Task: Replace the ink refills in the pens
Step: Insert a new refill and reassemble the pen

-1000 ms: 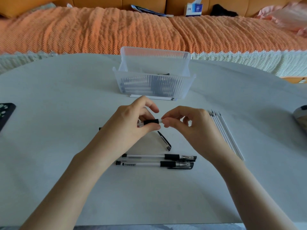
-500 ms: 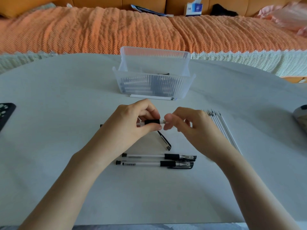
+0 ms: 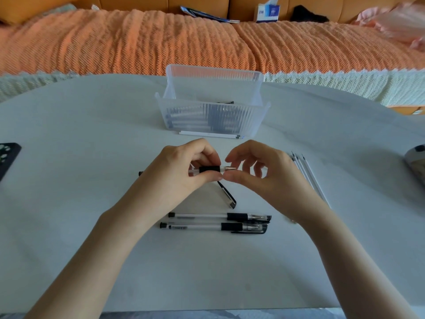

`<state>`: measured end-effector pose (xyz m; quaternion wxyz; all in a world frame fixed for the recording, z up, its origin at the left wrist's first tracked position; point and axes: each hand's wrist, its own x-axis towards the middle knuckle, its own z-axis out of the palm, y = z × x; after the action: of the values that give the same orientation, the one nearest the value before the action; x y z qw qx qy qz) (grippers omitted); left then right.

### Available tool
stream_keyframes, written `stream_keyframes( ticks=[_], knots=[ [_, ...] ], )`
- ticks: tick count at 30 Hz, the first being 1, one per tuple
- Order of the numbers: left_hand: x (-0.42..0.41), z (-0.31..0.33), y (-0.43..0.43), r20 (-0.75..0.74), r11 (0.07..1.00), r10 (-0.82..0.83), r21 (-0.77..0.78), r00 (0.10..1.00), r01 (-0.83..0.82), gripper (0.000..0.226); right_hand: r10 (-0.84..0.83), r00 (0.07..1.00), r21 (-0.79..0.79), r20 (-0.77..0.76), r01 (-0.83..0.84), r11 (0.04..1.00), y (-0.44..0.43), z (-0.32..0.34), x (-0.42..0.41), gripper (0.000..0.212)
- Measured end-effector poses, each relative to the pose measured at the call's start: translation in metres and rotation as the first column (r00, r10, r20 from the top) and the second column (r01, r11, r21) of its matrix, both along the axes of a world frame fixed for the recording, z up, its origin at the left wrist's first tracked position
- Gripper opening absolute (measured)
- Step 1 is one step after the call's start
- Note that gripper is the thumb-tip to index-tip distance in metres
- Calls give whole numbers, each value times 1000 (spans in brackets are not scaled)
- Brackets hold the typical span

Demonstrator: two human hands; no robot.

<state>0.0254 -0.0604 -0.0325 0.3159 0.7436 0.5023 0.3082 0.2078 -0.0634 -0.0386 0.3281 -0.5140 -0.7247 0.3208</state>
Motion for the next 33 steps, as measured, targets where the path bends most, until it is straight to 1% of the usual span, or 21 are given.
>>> stream_keyframes(
  ticks=[2,5,6,7,9,12,16,18,20,23,24,29,33],
  knots=[
    [0,0,0,1,1000,0,-1,1000,0,17,-4,1000,-13,12,4,1000,0,-1,-1,6],
    [1,1,-1,0,1000,-3,13,1000,3,17,-57,998,14,40,57,998,1,-3,-2,25],
    [1,0,-1,4,1000,3,14,1000,-3,17,-67,997,21,36,66,998,1,-2,-1,29],
    [1,1,-1,9,1000,10,12,1000,-10,17,-65,998,19,17,65,998,1,-1,-1,28],
    [0,1,-1,13,1000,15,9,1000,-15,17,-37,999,3,-16,37,999,1,0,0,17],
    [0,1,0,16,1000,11,8,1000,-11,17,-7,1000,-8,5,7,1000,-1,0,0,3],
    [0,2,-1,32,1000,3,22,999,-3,17,-19,1000,-7,7,19,1000,-1,-1,-3,25],
    [0,2,-2,34,1000,9,27,999,-10,17,-27,999,-5,-18,27,1000,-1,0,-3,29],
    [0,1,-2,28,999,11,30,1000,-11,17,-19,999,-5,-32,18,1000,-1,1,-2,24],
    [0,1,-1,16,999,-1,39,1000,0,17,11,1000,-8,-10,-11,1000,-2,0,-3,6],
    [0,1,-1,16,999,-5,38,1000,4,17,6,1000,-16,-10,-7,1000,-2,-1,-3,3],
    [2,1,-2,34,999,13,29,999,-14,17,-33,999,-18,5,33,999,-2,-1,-5,13],
    [3,0,-1,6,995,32,97,999,-32,16,-52,999,-44,5,52,998,-4,0,-6,14]
  ],
)
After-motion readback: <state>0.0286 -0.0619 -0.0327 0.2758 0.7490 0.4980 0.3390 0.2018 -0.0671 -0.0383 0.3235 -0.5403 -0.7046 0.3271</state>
